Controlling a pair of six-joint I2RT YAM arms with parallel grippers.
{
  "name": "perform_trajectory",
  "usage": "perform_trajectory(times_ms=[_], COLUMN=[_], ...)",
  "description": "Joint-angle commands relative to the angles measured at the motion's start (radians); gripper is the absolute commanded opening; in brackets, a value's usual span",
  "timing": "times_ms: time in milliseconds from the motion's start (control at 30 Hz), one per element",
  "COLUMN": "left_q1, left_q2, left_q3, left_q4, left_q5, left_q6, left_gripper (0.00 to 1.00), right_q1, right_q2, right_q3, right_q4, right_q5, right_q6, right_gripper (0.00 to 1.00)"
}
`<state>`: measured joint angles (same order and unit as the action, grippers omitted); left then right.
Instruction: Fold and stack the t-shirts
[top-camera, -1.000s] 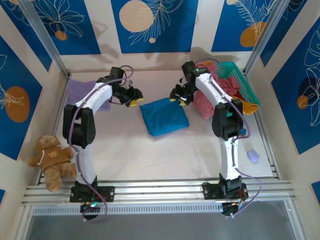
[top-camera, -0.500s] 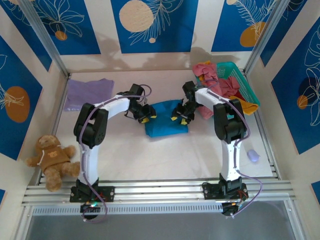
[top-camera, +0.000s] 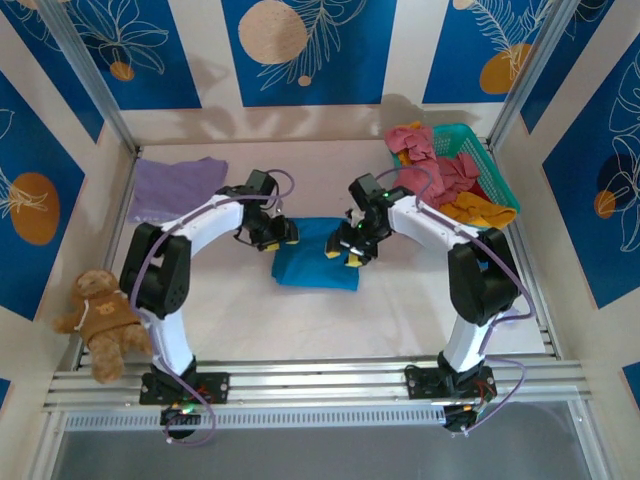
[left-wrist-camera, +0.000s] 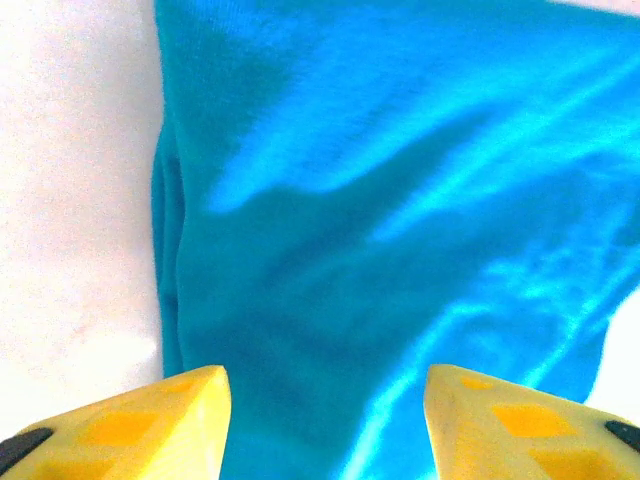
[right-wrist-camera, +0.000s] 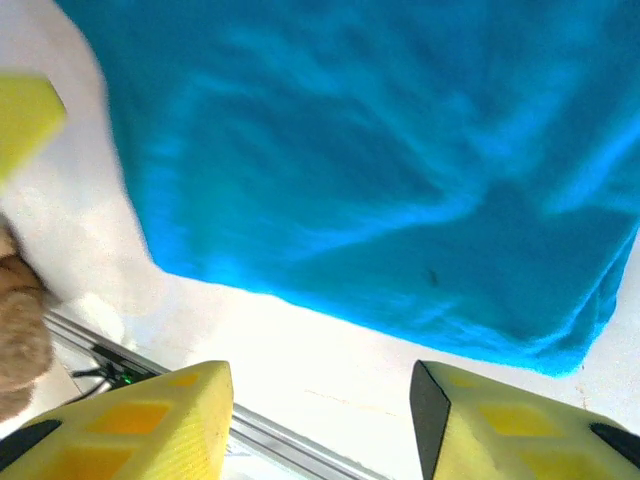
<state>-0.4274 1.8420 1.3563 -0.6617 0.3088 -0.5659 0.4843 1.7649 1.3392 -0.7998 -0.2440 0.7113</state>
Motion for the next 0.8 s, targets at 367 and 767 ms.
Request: perform_trajectory(times_ms=[367,767], left_q1=[0.006,-0.002], left_q2=[-0.128,-0.055], left_q3=[-0.046,-0.03], left_q4=[-0.095,-0.112], left_q5=[-0.04,-0.1], left_q6=[0.006,0.107], left_gripper=[0.57,0.66], right_q1=[-0.159,-0.148], right_q2=[0.293,0.201], right_q3=[0.249,0.344], right_q4=[0.124,-0.03], right_q5=[-0.01,0.0], right_q6=[-0.047,-0.122], right_gripper=[0.52,0.53])
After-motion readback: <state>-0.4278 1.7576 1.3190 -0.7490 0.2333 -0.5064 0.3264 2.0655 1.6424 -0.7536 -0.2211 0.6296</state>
